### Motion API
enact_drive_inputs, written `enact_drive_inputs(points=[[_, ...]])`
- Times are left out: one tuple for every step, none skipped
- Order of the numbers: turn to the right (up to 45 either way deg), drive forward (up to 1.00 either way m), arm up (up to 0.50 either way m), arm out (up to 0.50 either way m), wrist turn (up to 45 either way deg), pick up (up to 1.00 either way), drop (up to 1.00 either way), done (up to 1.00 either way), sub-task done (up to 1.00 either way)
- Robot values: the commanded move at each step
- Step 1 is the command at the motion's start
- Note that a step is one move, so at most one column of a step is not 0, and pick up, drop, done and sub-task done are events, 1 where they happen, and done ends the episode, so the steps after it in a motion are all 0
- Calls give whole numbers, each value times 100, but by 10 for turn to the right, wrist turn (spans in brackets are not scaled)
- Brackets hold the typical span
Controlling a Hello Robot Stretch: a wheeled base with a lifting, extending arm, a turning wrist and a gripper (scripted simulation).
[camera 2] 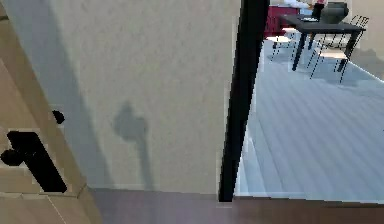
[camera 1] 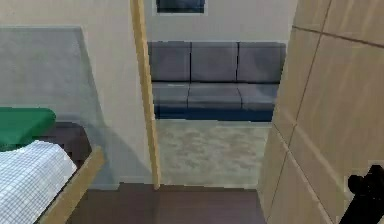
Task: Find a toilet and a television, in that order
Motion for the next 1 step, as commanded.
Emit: enact_drive_inputs(points=[[0,100,0,0,0,0,0,0,0]])
